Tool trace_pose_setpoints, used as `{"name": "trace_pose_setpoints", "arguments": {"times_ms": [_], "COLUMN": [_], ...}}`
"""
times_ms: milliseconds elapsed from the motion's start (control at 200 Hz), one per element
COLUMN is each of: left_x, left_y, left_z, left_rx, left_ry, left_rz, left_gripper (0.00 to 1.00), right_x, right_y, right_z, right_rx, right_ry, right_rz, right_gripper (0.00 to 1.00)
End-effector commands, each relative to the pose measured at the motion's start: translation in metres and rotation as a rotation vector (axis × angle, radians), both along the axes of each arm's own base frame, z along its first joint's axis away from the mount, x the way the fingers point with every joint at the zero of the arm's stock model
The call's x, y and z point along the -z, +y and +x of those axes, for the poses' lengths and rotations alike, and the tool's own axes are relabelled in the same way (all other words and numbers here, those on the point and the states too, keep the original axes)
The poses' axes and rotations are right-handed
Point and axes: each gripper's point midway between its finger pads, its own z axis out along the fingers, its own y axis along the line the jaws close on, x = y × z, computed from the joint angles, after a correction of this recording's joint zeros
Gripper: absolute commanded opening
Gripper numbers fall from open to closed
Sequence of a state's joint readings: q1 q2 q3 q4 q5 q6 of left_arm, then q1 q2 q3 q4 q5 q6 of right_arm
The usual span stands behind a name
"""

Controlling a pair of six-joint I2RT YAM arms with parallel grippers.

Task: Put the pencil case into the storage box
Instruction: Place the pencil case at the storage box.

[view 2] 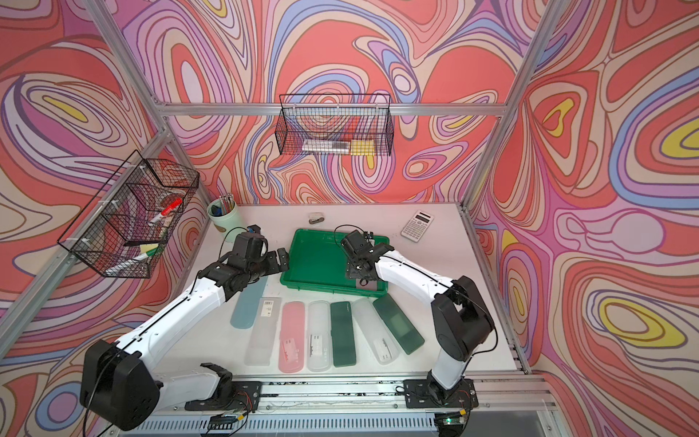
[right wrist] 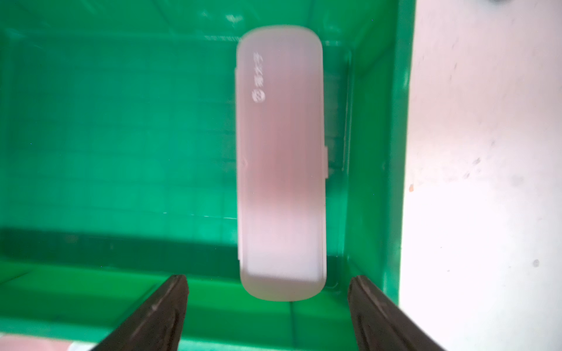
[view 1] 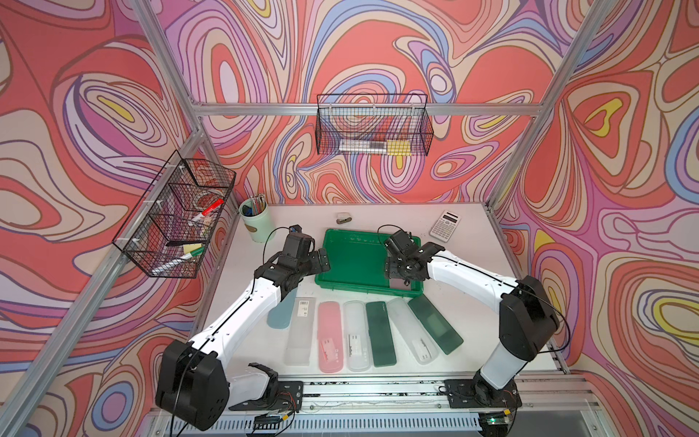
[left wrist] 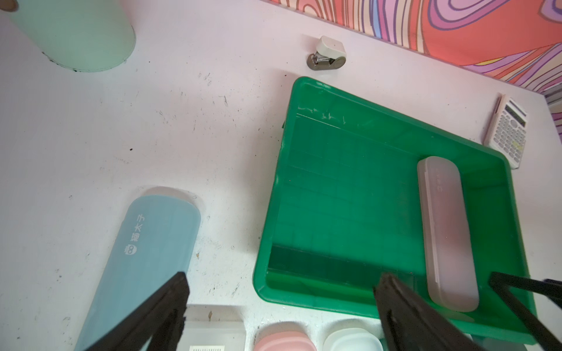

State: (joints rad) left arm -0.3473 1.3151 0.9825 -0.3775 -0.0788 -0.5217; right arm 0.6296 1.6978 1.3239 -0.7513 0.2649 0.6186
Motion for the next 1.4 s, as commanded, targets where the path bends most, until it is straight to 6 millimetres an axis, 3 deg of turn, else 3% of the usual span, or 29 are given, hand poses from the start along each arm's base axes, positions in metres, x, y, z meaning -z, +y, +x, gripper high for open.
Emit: {"name": "trace_pose_setpoints", "arguments": {"times_ms": [0,205,325,446,686,986,1227,1397], "left_x": [0.007,0.035,0.046,0.062,0.098,0.107,0.096,0.072], "left_y": [-0.008,-0.015,-0.022,-0.034,-0.038,-0.045,-0.039,-0.037], "left_z": [0.020,0.052,0.065,0.066,0.041,0.002,-0.016,-0.022], "left_rx": [0.052,0.073,0.098,0.131,0.132,0.173,0.156,0.150], "left_ry": [0.021,0.056,0.062,0.100,0.190,0.254,0.241,0.190], "left_rz": [-0.007,-0.025,-0.064,-0.113,-0.174,-0.183,-0.163,-0.173], "left_gripper": [0.99,0.99,0.99,0.98,0.96,0.95,0.95,0.95], "right_x": [0.000,0.026,0.043,0.062,0.083,0.094,0.085,0.055], "right_y": [0.016,0.059,0.074,0.081,0.069,0.029,0.001,0.016], "right_z": [0.006,0.029,0.038,0.043,0.047,0.044,0.043,0.051], "right_rx": [-0.076,-0.146,-0.155,-0.141,-0.066,0.018,0.053,-0.024], "right_ry": [0.008,0.052,0.074,0.097,0.085,0.078,0.057,-0.010], "right_rz": [0.007,0.109,0.136,0.151,0.117,0.105,0.107,0.203], "right_gripper": [0.74,0.64,0.62,0.62,0.60,0.59,0.58,0.60]}}
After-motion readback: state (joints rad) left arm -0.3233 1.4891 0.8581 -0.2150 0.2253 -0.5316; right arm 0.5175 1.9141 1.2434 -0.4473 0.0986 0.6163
